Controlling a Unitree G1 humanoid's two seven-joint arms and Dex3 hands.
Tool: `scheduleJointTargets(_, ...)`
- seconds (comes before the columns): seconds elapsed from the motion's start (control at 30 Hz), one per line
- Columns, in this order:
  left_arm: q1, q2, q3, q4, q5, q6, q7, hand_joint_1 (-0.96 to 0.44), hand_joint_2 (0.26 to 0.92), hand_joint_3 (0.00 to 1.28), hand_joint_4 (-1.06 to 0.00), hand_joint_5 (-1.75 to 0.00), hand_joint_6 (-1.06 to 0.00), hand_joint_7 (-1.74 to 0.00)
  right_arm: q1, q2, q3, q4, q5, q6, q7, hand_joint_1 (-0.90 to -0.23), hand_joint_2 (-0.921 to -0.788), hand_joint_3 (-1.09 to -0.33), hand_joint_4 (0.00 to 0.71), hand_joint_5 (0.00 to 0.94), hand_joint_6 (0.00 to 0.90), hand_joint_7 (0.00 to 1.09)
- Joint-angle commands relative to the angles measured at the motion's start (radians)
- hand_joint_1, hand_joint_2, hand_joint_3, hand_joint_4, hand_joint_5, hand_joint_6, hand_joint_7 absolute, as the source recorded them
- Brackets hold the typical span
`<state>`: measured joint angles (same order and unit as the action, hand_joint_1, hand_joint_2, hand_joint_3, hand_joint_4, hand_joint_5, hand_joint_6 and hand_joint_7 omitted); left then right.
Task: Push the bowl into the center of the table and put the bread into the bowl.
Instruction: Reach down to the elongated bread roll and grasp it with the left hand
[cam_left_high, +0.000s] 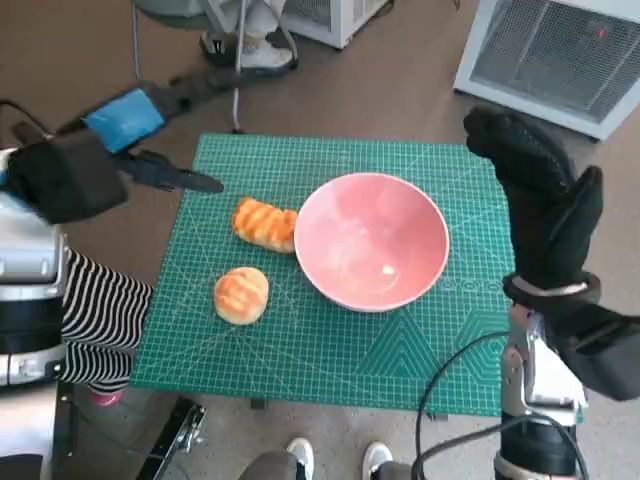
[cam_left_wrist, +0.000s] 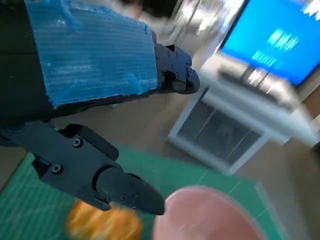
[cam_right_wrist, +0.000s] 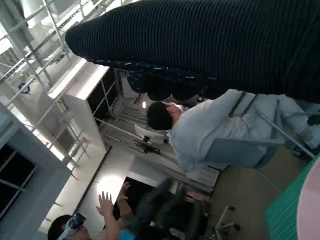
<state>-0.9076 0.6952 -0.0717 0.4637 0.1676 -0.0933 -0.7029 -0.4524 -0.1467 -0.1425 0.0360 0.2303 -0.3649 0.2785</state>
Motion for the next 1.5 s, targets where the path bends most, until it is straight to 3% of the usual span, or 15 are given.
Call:
scheduleJointTargets(0.03,-0.052,0.001,-0.073,0.095,0.083,-0.035,0.003,-0.10,0.728,0.00,-0.20,0.00,-0.26,-0.06,0.026,-0.003,0.000,-0.001,-0.011,0.013,-0.014,-0.759,-0.921,-0.653,0.208,0.008,0.218,0.29)
scheduleJointTargets(0.57,-0.093,-0.080,-0.198,0.333,0.202,-0.114,0.041,-0.27,0.747,0.01,-0.14,0.00,-0.25,0.00,0.055,-0.018,-0.004,-0.038,-0.019,0.003,-0.019,-0.734,-0.921,-0.715,0.199,0.000,0.164,0.29)
scheduleJointTargets(1.1,-0.175,-0.164,-0.308,0.594,0.330,-0.167,0.131,-0.27,0.750,0.00,-0.13,0.00,-0.26,0.00,0.068,-0.025,-0.014,-0.043,-0.026,0.000,-0.020,-0.729,-0.921,-0.726,0.209,0.005,0.154,0.30)
scheduleJointTargets(1.4,-0.196,-0.174,-0.316,0.644,0.338,-0.188,0.148,-0.27,0.750,0.00,-0.13,0.00,-0.26,0.00,0.069,-0.024,-0.015,-0.043,-0.027,0.000,-0.020,-0.729,-0.921,-0.726,0.211,0.005,0.151,0.31)
scheduleJointTargets(1.5,-0.206,-0.225,-0.361,0.699,0.393,-0.134,0.206,-0.29,0.752,0.00,-0.13,0.00,-0.26,0.00,0.068,-0.020,-0.014,-0.041,-0.025,0.002,-0.022,-0.729,-0.921,-0.726,0.213,0.006,0.150,0.31)
